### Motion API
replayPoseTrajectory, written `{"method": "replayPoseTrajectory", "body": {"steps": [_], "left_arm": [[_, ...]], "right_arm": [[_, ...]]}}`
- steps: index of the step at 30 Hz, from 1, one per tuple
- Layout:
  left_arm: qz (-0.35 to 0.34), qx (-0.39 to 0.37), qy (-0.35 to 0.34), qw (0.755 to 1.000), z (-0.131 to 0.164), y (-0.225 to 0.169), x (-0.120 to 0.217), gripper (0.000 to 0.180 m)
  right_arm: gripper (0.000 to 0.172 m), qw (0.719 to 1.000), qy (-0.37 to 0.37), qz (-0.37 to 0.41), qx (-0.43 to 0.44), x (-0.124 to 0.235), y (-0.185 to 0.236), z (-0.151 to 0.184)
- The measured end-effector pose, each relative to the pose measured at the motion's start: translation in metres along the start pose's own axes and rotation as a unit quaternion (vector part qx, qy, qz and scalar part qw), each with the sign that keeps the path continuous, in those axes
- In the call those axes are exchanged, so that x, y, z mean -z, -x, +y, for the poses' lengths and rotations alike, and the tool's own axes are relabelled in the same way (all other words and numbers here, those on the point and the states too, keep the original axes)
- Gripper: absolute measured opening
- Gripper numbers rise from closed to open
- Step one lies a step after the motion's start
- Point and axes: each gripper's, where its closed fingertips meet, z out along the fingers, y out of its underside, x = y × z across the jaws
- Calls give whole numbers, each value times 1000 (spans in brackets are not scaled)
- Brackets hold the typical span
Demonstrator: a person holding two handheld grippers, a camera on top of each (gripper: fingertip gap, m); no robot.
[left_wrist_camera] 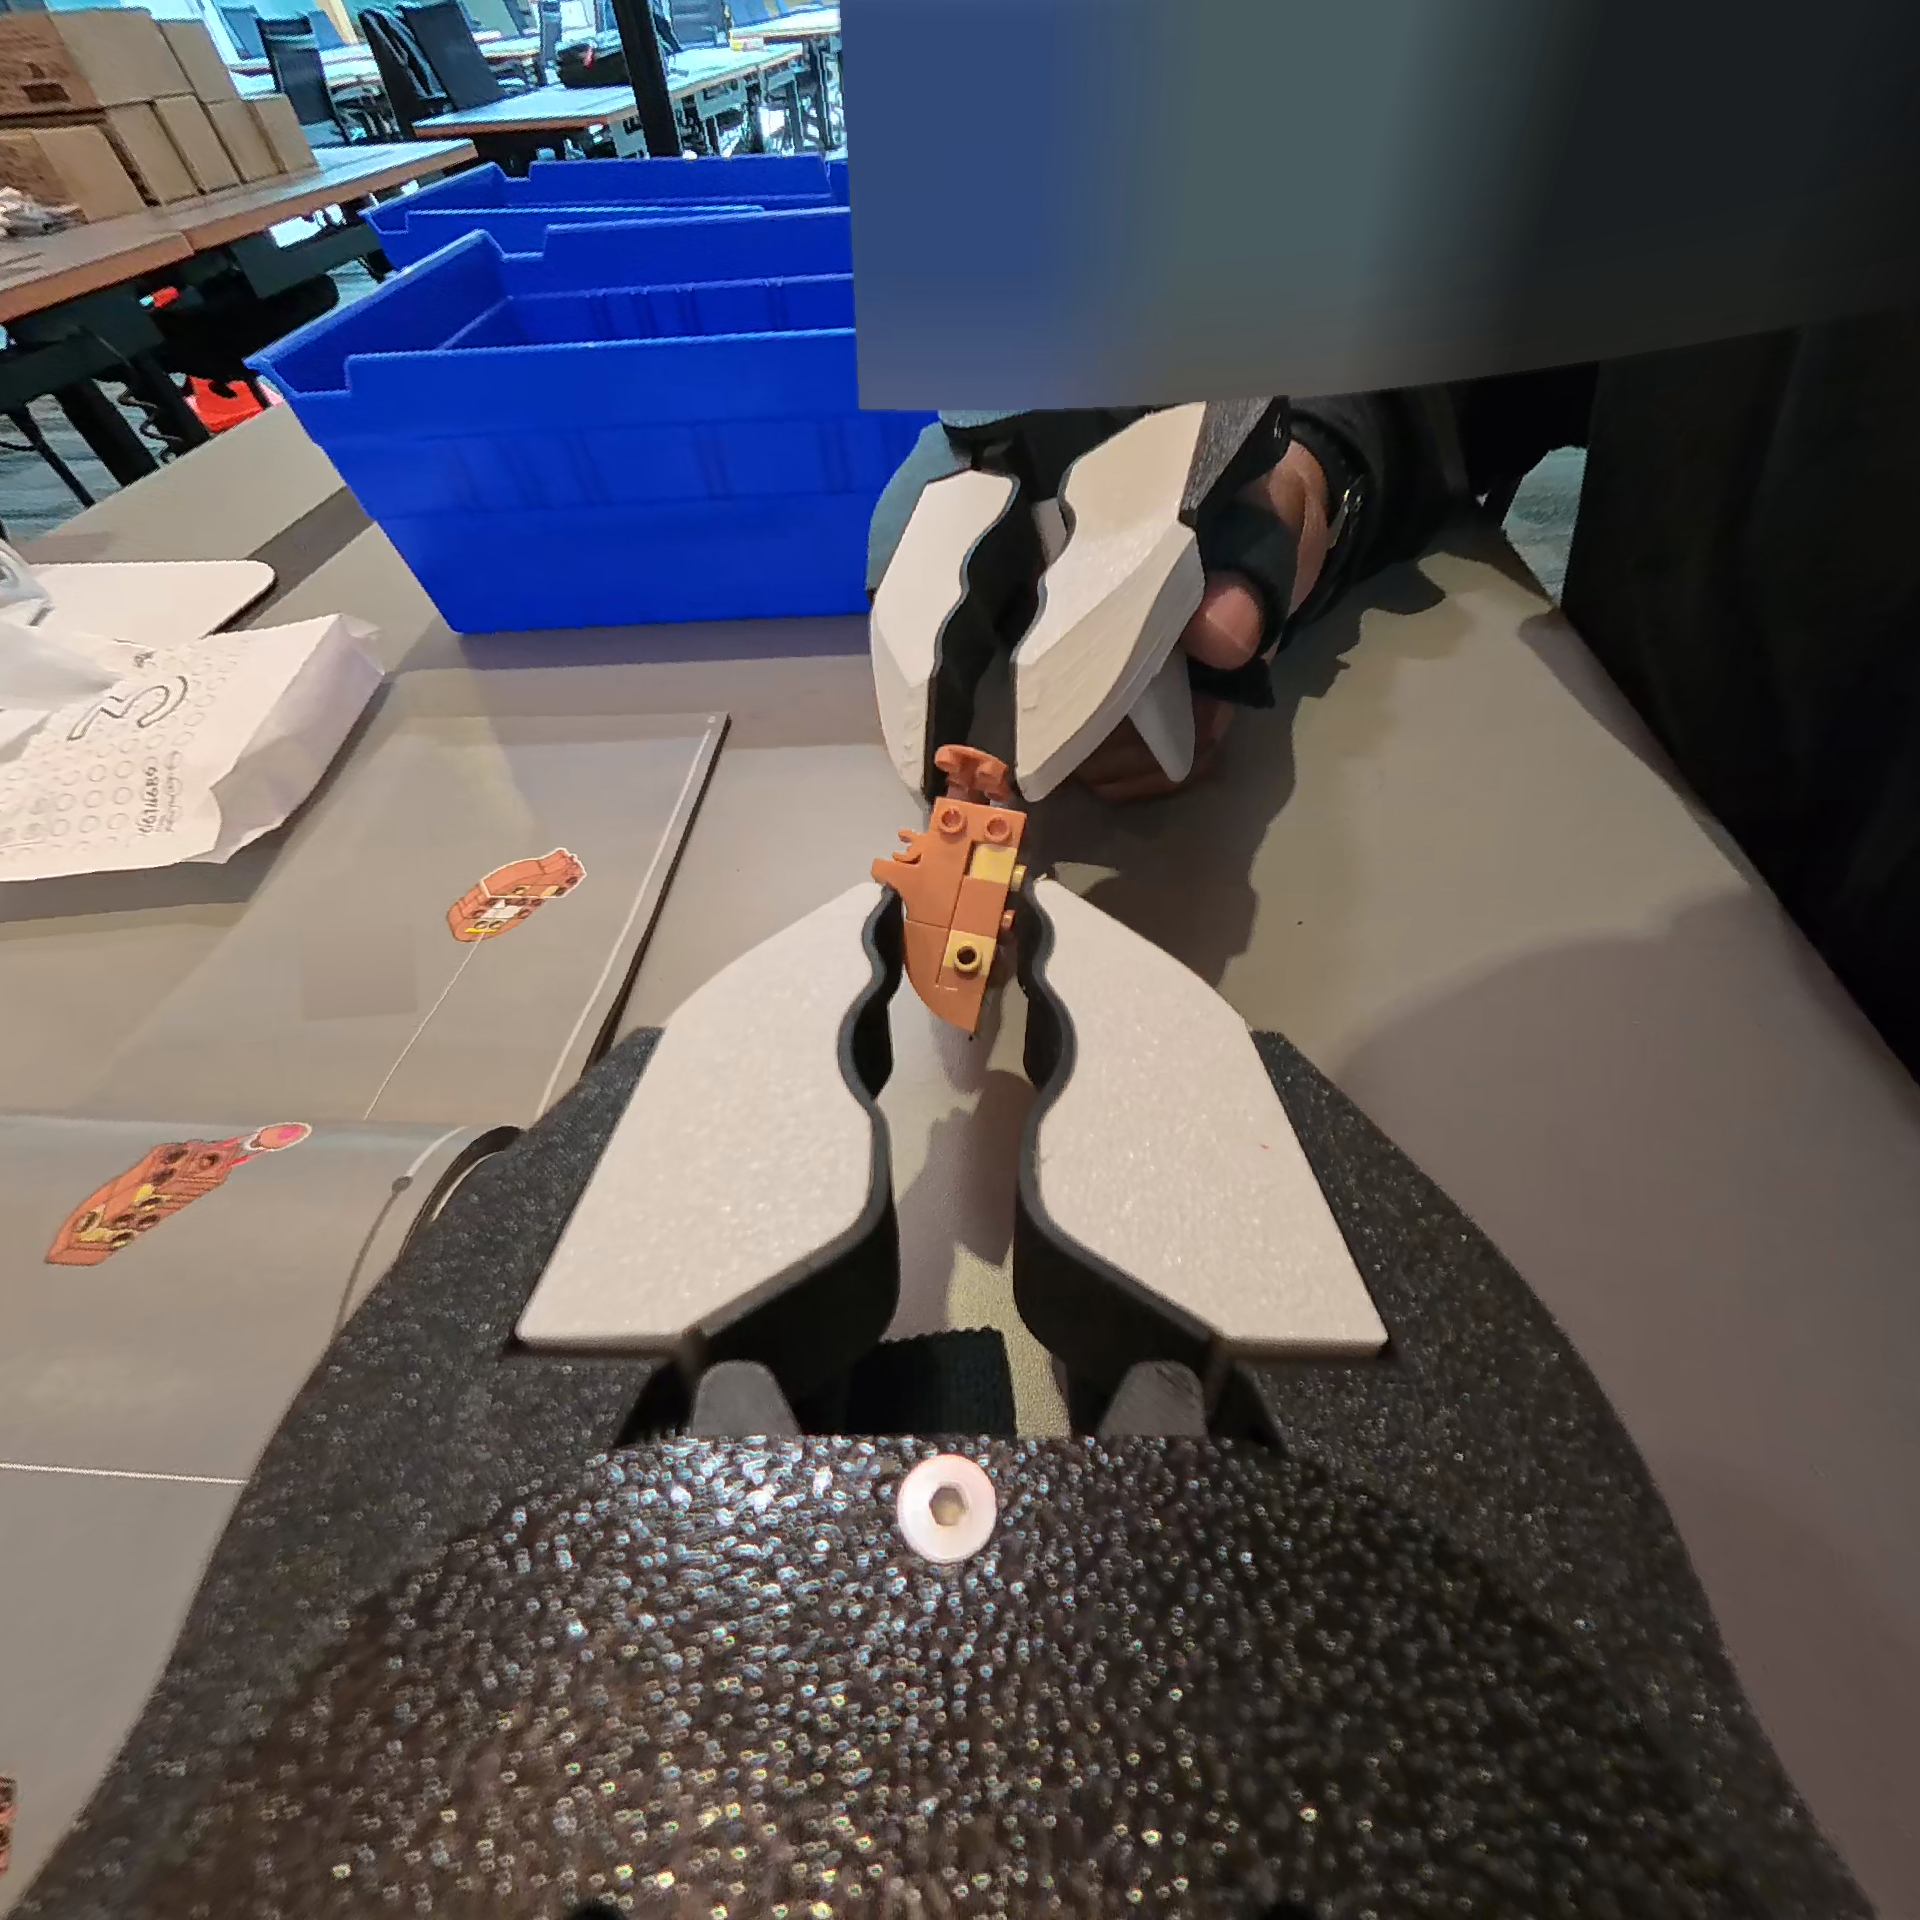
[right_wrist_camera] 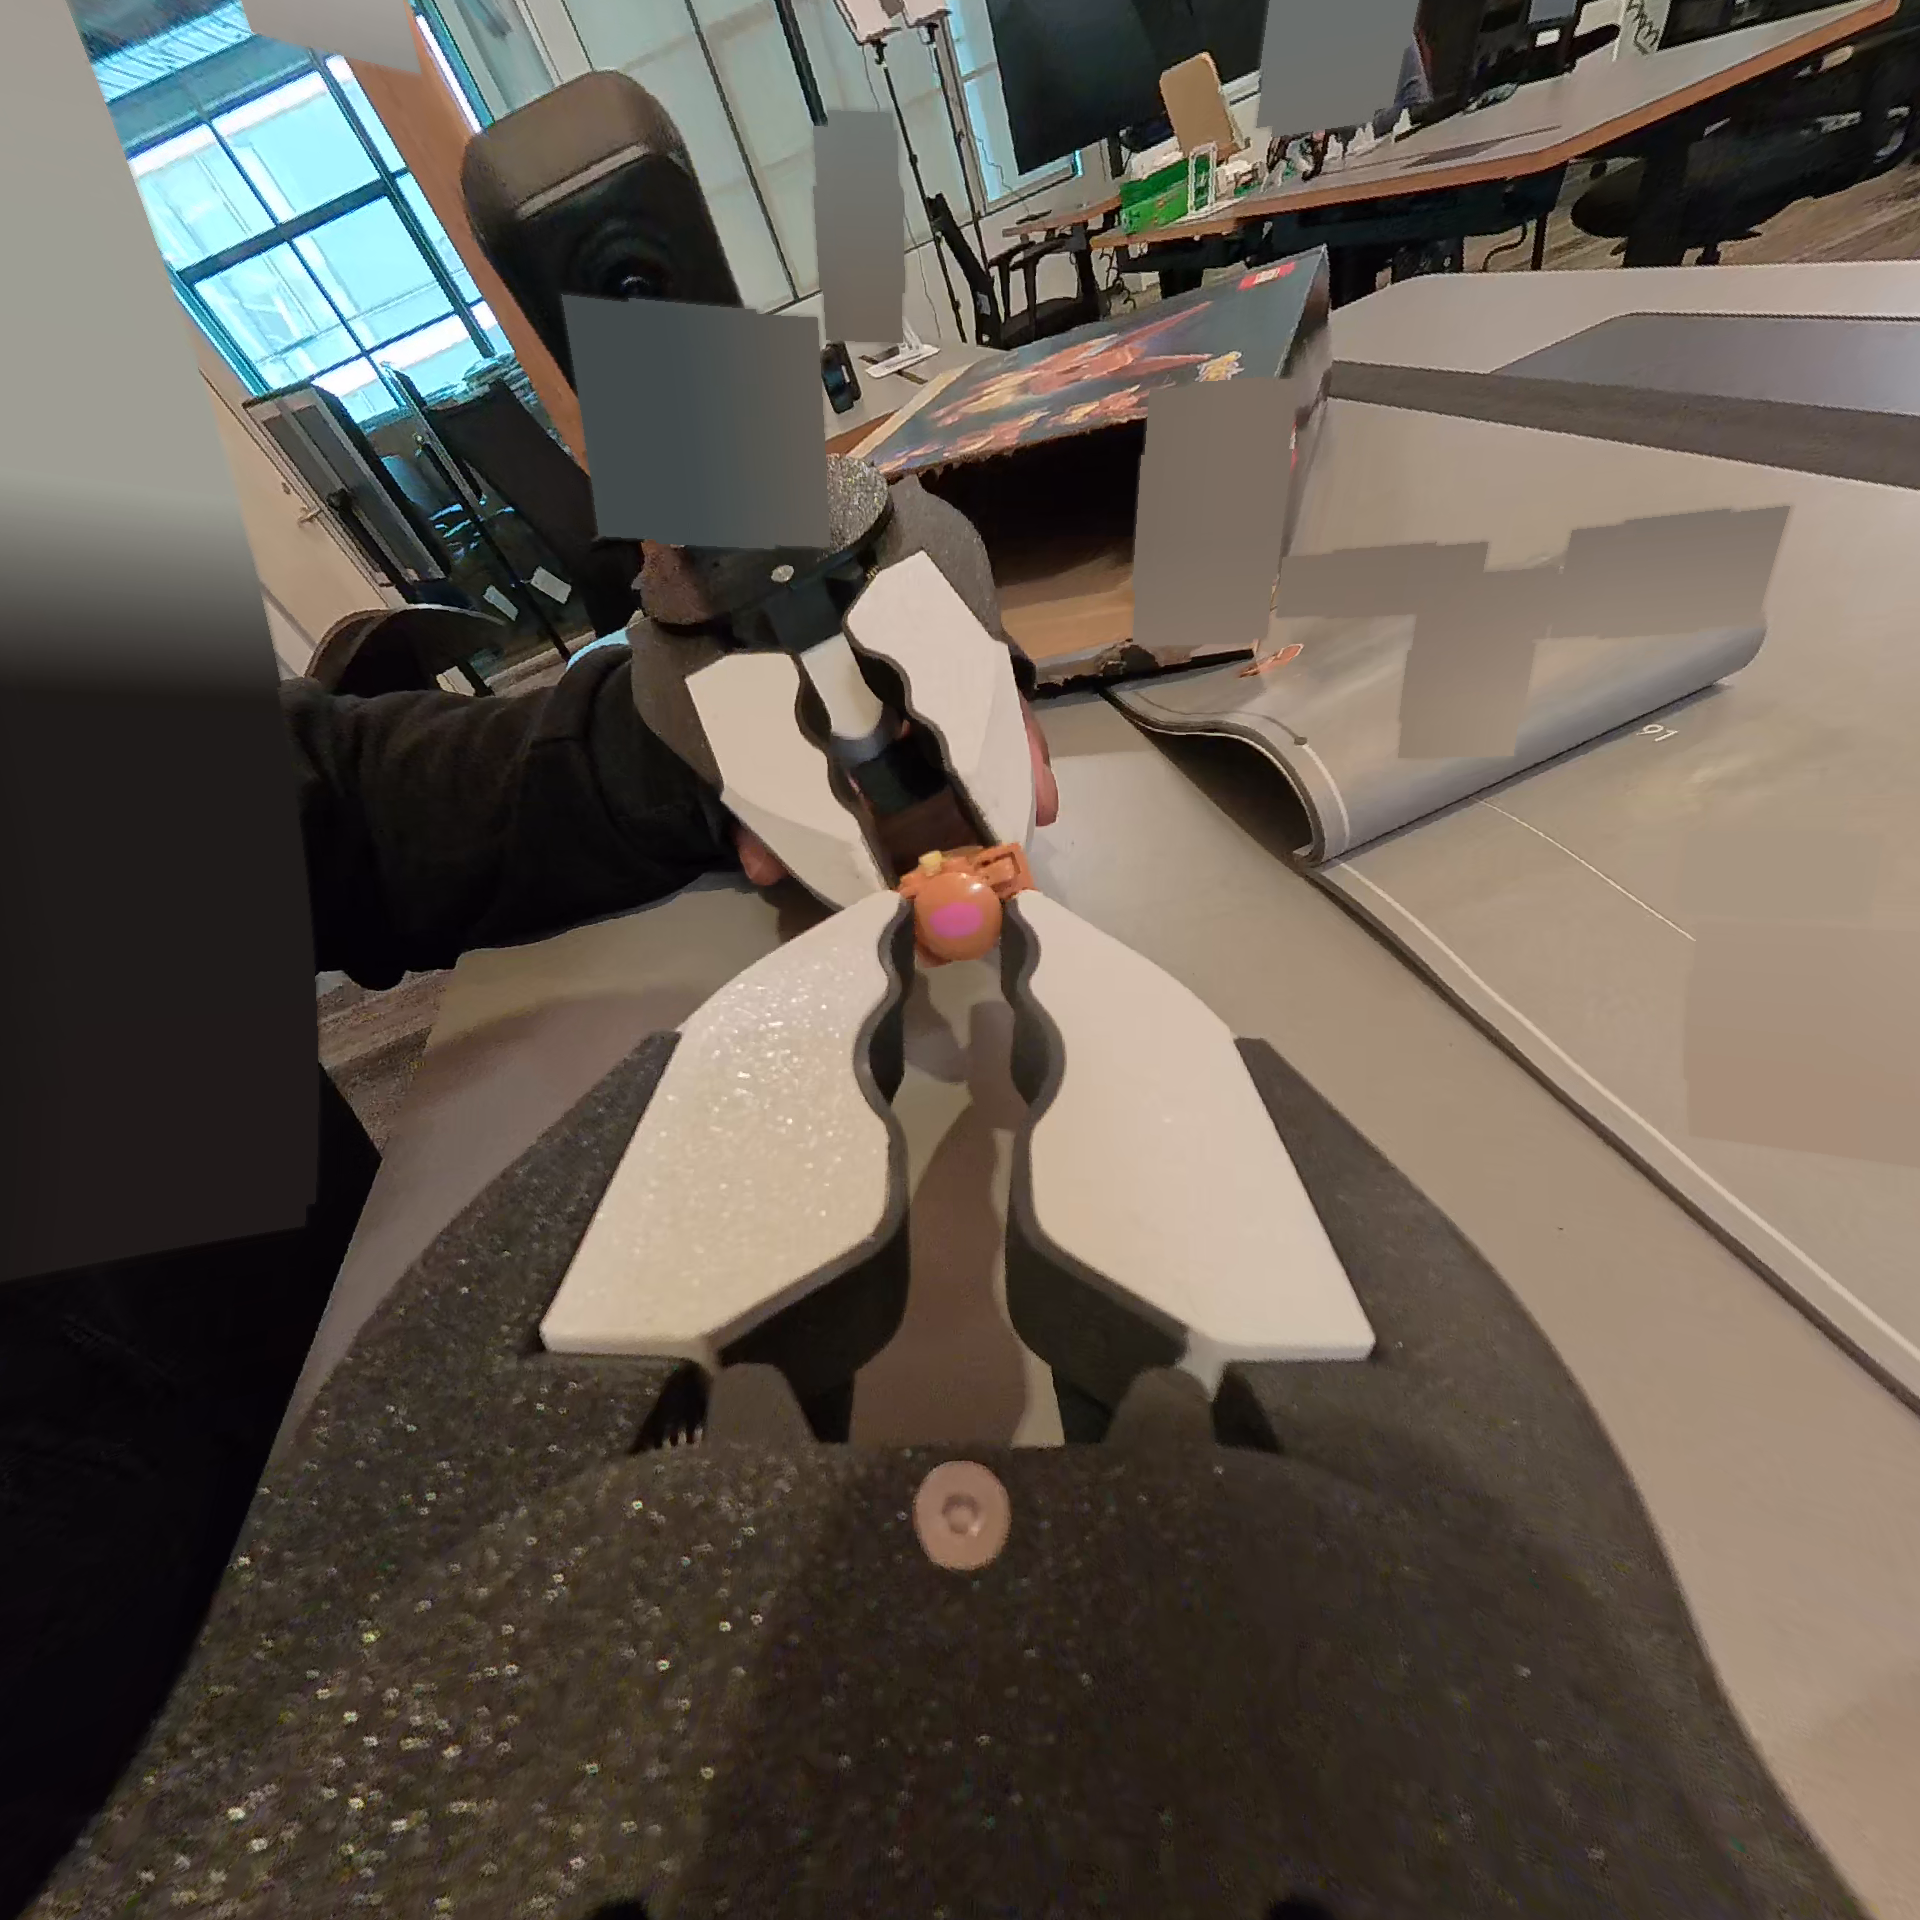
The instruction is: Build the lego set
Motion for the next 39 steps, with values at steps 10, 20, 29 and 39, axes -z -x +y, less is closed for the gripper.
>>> {"method": "replayPoseTrajectory", "body": {"steps": [10,20,29,39], "left_arm": [[-4,-5,7,1000,1,0,-1,21],[1,-5,13,1000,3,-1,-1,21],[6,-4,17,1000,4,-2,-1,21],[6,-5,21,1000,5,-3,-2,21]], "right_arm": [[15,1000,18,0,3,-2,0,4],[15,999,37,0,14,-4,0,8],[15,998,48,7,40,-4,2,11],[15,996,58,21,67,-4,1,13]]}}
